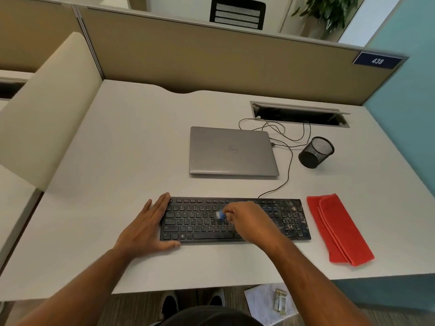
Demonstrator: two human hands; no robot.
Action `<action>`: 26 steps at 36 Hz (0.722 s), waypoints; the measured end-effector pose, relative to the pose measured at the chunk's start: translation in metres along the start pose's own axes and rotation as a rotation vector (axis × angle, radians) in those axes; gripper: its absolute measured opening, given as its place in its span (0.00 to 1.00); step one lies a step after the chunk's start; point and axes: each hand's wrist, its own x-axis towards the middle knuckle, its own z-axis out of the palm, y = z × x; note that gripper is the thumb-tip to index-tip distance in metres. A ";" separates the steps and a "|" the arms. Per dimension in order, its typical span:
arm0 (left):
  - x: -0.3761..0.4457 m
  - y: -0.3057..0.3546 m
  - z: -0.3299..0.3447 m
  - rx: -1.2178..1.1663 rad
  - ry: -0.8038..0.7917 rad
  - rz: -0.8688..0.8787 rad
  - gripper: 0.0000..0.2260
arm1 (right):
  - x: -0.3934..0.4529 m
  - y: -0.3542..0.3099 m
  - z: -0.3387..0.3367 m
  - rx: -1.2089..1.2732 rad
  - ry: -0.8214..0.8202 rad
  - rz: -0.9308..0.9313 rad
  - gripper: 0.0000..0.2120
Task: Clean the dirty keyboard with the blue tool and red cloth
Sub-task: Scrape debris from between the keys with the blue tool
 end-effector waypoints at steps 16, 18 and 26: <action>0.000 0.002 -0.002 0.030 -0.025 -0.005 0.60 | 0.002 -0.008 0.016 0.052 -0.059 -0.028 0.14; 0.000 0.003 -0.003 0.031 -0.031 -0.005 0.61 | 0.001 -0.008 0.015 0.022 -0.112 -0.034 0.14; -0.002 0.012 -0.009 0.032 -0.052 -0.021 0.60 | 0.003 -0.013 0.010 -0.012 -0.088 -0.070 0.14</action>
